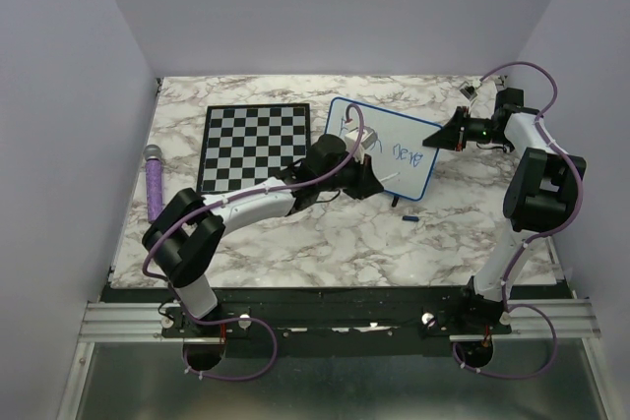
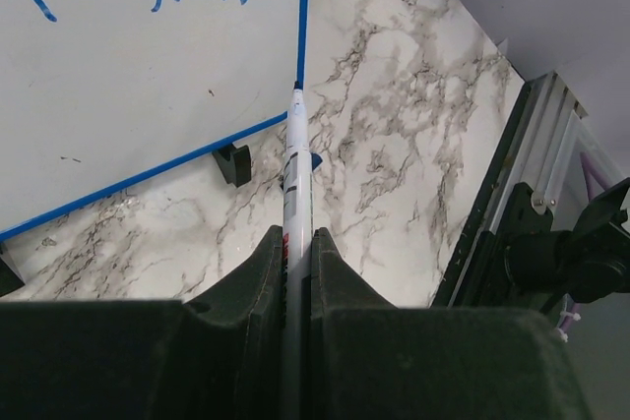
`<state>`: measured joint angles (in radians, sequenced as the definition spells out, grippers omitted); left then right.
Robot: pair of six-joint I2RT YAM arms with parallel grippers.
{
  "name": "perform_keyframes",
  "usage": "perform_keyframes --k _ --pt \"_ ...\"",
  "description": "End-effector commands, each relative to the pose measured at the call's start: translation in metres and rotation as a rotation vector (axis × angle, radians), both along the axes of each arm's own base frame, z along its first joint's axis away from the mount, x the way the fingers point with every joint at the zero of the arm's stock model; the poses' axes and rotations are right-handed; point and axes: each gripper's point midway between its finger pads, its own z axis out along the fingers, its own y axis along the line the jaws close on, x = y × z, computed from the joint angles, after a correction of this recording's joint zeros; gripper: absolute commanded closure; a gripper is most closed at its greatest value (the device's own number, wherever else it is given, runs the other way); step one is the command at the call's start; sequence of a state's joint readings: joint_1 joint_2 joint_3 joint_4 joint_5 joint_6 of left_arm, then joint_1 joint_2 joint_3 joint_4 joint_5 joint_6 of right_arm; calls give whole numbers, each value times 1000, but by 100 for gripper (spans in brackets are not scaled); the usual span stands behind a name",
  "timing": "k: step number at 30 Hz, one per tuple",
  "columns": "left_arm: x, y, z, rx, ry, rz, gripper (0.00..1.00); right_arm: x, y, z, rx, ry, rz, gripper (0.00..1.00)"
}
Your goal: Write a sentence on the whiteboard
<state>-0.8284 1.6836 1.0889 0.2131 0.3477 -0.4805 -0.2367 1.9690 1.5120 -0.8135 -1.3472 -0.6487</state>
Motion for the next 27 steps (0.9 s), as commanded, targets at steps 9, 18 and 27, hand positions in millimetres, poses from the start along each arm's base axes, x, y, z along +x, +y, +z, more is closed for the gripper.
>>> perform_keyframes --k 9,18,27 --pt "1 -11 8 -55 -46 23 100 5 -2 5 -49 -66 5 99" --pt "1 -17 3 -56 -46 34 100 5 -2 5 -50 -68 5 100" --pt "2 -22 3 -66 -46 36 100 5 -2 6 -51 -71 4 100"
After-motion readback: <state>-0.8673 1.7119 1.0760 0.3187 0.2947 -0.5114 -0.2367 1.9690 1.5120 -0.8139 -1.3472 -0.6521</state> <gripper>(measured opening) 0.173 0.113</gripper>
